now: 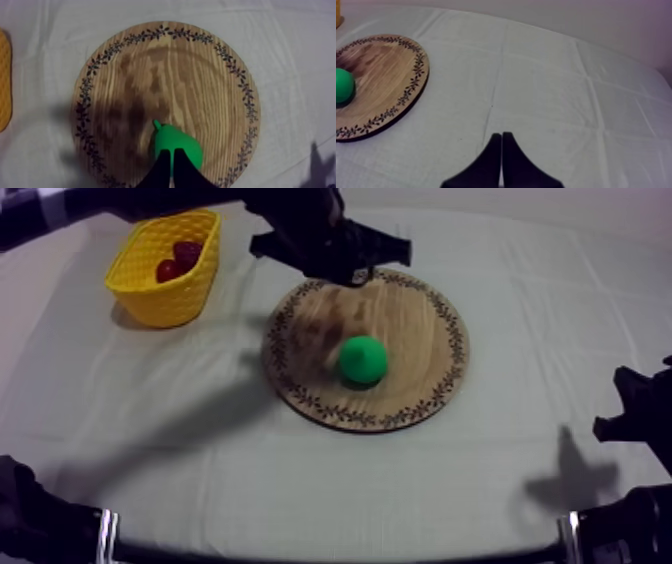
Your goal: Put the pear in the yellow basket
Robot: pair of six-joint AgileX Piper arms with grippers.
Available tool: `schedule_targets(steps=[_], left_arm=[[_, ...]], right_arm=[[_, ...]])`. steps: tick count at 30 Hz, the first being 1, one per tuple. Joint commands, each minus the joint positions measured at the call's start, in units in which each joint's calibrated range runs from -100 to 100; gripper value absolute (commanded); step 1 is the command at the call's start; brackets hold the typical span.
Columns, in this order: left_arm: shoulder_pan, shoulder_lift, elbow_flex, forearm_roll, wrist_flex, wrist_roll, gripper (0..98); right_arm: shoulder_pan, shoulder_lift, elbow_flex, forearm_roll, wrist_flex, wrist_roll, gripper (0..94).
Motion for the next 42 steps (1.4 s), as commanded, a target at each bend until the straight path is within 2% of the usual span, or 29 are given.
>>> schedule_targets(steps=[1,3,6,9,14,21,25,31,39,42], left_arm=[[0.06,1.01,-0.38,0.33,-0.12,-0.02,2.9],[0.09,1.54,-0.76,0.53,-0.46,-0.03,12.8],[0.19,1.93,-0.92,0.37,-0.81,0.05,35.2],[0.25,2.04,-0.98,-0.7,-0.78,2.08,55.8],[0.29,1.84,-0.99,-1.96,0.22,5.13,73.8],[0.47,1.29,0.35,-2.54,1.56,7.19,86.8],[0.22,1.04,1.34,-0.57,1.73,5.81,93.8],[0.21,1.49,1.83,1.91,1.82,4.03,95.8],[0.18,4.81,3.19,6.13,0.91,2.11,91.2],[0.15,6.91,2.55,7.12,0.92,1.68,88.7]], right_arm=[[0.01,0.01,0.05,0.01,-0.01,0.0,0.5],[0.01,0.01,0.05,0.01,-0.01,0.0,0.5],[0.01,0.01,0.05,0.01,-0.01,0.0,0.5],[0.01,0.01,0.05,0.01,-0.01,0.0,0.5],[0.01,0.01,0.05,0.01,-0.01,0.0,0.5],[0.01,0.01,0.05,0.01,-0.01,0.0,0.5],[0.01,0.01,0.05,0.01,-0.01,0.0,0.5],[0.01,0.01,0.05,0.01,-0.01,0.0,0.5],[0.01,0.01,0.05,0.01,-0.01,0.0,0.5],[0.01,0.01,0.05,0.01,-0.01,0.0,0.5]])
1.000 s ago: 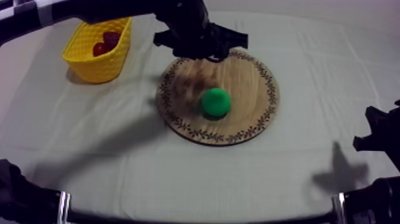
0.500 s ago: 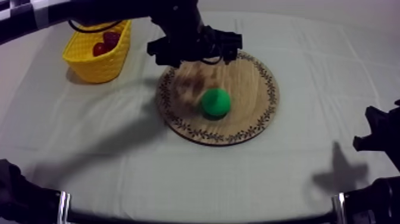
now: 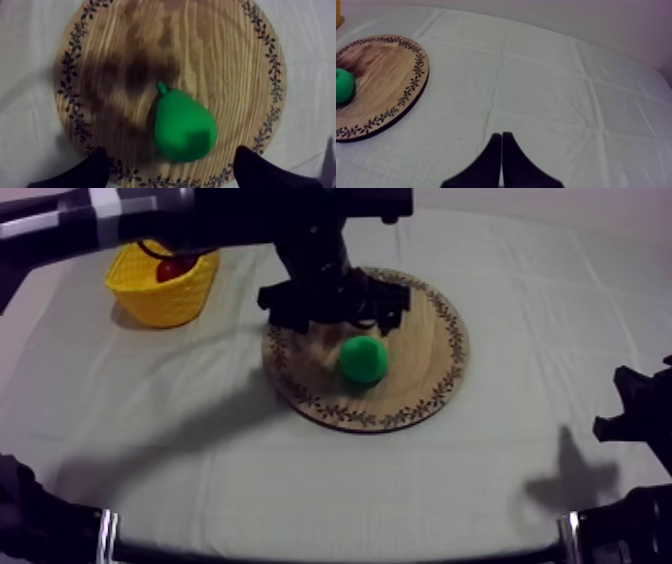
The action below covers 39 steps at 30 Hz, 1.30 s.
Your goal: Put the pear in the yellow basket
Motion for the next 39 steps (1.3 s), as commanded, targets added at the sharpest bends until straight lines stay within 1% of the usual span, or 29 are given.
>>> schedule_targets(steps=[1,5,12,21,24,32,39], left_arm=[[-0.03,1.5,-0.69,0.49,0.17,-0.23,88.2],[-0.04,4.49,-2.23,1.34,0.67,-0.65,86.6],[0.1,9.72,-5.86,2.28,2.1,-1.03,85.6],[0.1,16.04,-15.21,3.39,8.98,-1.47,86.2],[-0.01,18.24,-18.45,3.61,11.61,-2.26,84.5],[-1.0,23.63,-26.07,5.02,17.46,-5.57,74.6],[-2.12,26.1,-28.99,6.43,20.11,-7.23,70.2]], right_arm=[[0.01,0.01,0.05,0.01,-0.02,0.0,0.5],[0.01,0.01,0.05,0.01,-0.02,0.0,0.5],[0.01,0.01,0.05,0.01,-0.02,0.0,0.5],[0.01,0.01,0.05,0.01,-0.02,0.0,0.5],[0.01,0.01,0.05,0.01,-0.02,0.0,0.5],[0.01,0.01,0.05,0.01,-0.02,0.0,0.5],[0.01,0.01,0.05,0.01,-0.02,0.02,0.5]])
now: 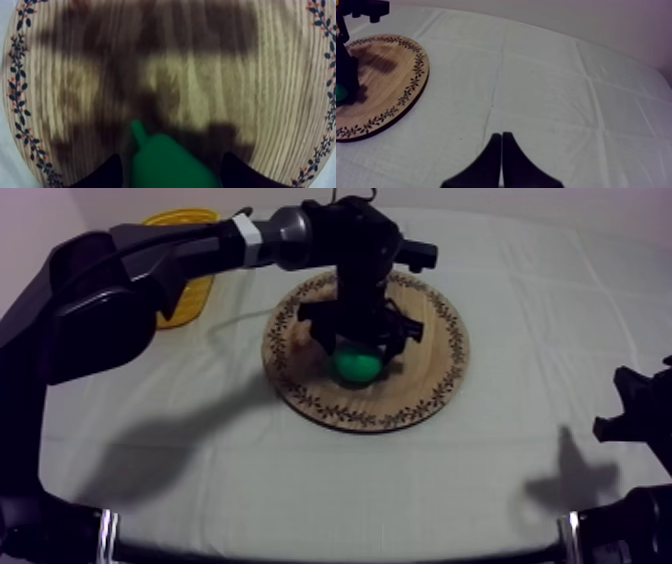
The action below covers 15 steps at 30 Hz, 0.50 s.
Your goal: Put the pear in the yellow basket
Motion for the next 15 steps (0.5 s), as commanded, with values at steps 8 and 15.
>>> schedule_targets(steps=[8,15], left_arm=[[0.52,0.53,-0.79,0.28,0.28,-3.38,61.2],[0.97,-0.2,2.61,0.08,-0.09,-4.05,53.5]], right_arm=[[0.01,0.01,0.05,0.01,0.0,0.0,0.5],[0.01,0.01,0.05,0.01,0.0,0.0,0.5]])
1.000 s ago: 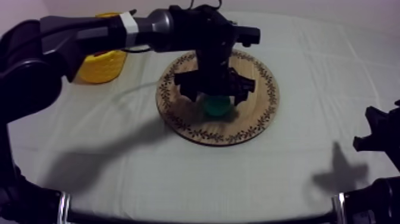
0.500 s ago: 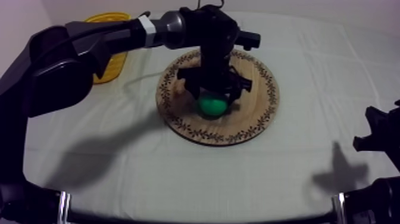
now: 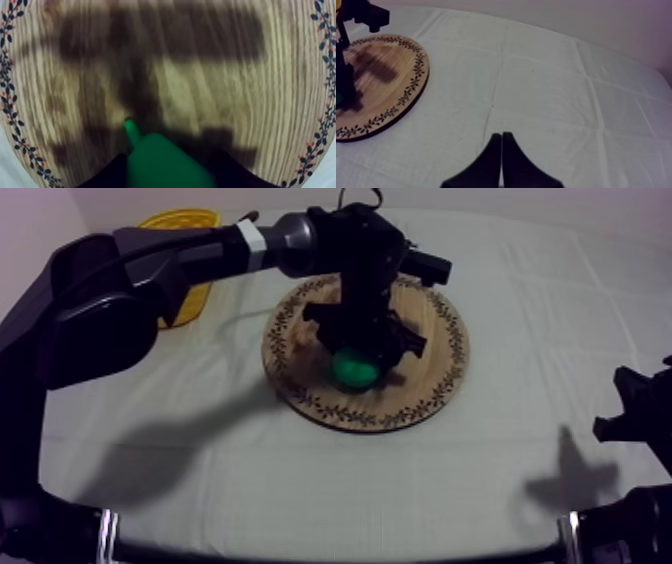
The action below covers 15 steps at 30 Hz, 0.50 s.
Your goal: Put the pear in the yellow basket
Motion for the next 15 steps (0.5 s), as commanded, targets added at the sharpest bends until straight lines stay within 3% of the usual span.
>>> schedule_targets(steps=[1,6,15], left_arm=[[0.02,-0.1,1.11,-0.02,0.0,0.19,52.3],[-0.25,-1.69,3.2,-0.14,-1.02,0.03,45.8],[-2.54,-13.25,9.78,-0.09,-2.71,-2.14,42.8]], right_arm=[[0.01,0.01,0.05,0.01,0.0,0.0,0.5],[0.01,0.01,0.05,0.01,0.0,0.0,0.5],[0.01,0.01,0.05,0.01,0.0,0.0,0.5]])
